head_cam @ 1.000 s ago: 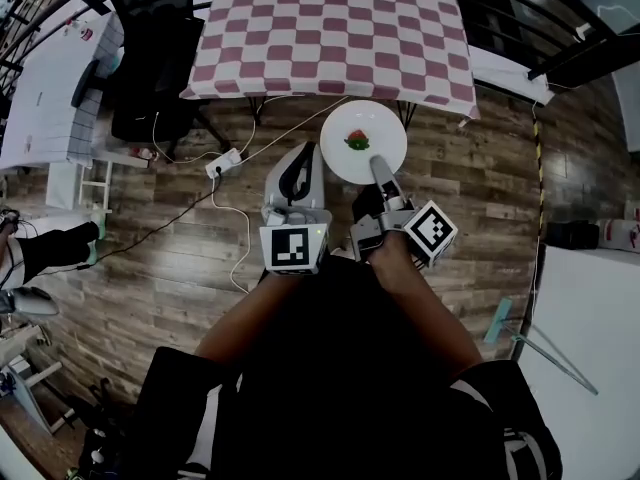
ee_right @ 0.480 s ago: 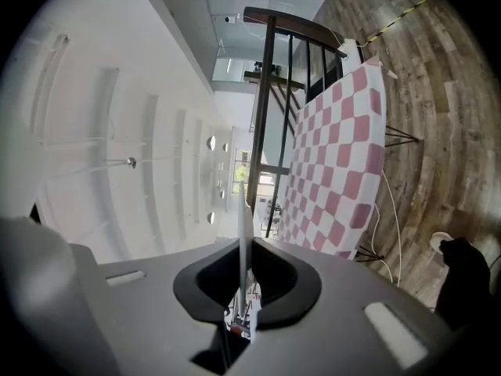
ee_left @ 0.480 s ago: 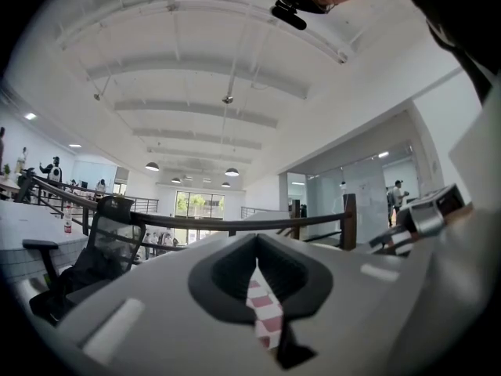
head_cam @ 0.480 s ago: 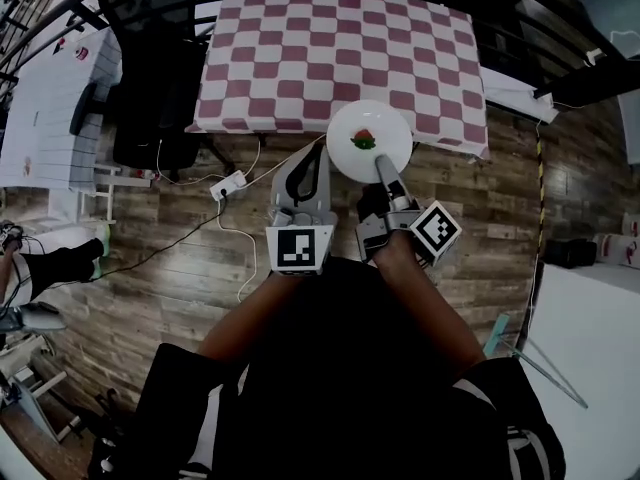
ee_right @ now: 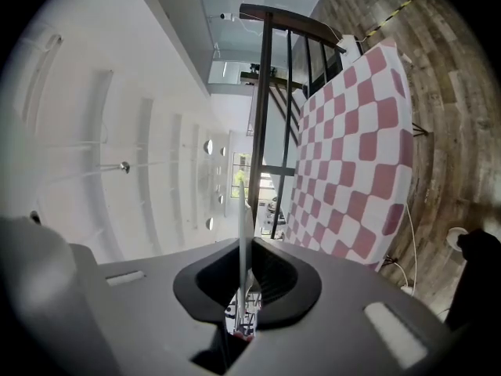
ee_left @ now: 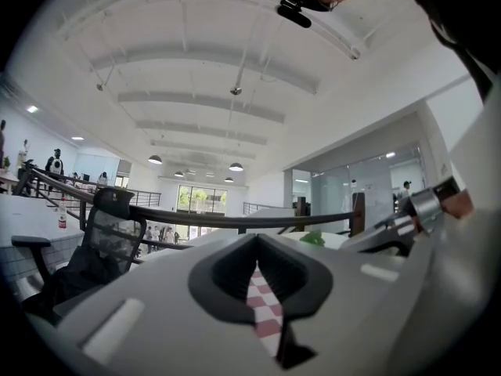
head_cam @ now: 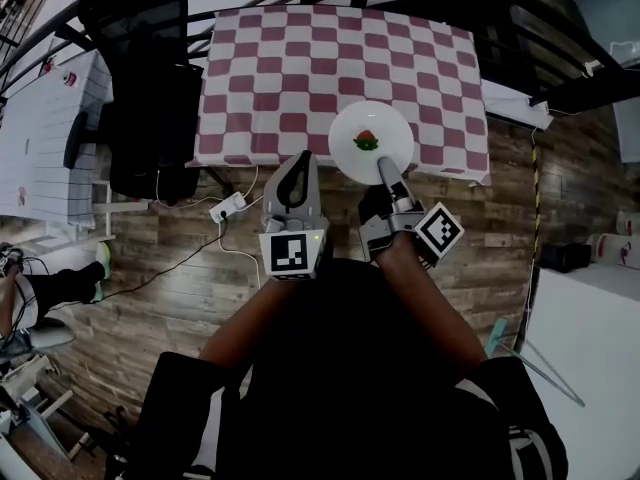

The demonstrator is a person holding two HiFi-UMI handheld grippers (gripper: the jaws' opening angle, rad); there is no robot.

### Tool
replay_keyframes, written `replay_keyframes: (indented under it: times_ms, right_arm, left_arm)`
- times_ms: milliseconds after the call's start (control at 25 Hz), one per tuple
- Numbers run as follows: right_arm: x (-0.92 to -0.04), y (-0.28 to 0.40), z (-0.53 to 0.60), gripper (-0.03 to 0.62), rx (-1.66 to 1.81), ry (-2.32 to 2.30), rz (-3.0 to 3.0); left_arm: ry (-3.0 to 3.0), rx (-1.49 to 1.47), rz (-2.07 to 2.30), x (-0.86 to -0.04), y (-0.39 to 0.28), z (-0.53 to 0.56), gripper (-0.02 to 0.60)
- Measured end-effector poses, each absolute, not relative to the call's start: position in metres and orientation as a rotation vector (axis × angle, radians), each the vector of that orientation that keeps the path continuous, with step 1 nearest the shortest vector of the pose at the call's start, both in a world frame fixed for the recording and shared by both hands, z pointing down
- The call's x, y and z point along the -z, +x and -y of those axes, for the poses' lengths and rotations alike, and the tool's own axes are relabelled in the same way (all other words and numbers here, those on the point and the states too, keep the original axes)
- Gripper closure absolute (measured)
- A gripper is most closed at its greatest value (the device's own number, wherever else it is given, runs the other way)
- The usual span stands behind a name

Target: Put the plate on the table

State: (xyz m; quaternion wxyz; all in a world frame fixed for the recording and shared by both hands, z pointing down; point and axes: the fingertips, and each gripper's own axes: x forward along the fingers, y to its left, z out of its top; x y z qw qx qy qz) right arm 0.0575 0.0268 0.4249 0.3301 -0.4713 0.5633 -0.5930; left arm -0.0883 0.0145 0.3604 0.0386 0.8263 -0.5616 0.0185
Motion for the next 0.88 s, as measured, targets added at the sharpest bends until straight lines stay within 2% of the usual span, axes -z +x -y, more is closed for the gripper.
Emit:
replay_keyframes:
  times_ms: [600,880]
  right_arm:
    - [-0.437,0.039,0.041,0.577,1.553,-1.291,-1.472]
    - [-0.449,0.019,0.043,0.577,1.585,-1.28,-1.5]
  left_arm:
    - [2.533,-0.026,1.648,-0.379,-0.11,0.073,0.572]
    - [2.503,0.011,1.659,-0.379,-0.125,0.071,0.572]
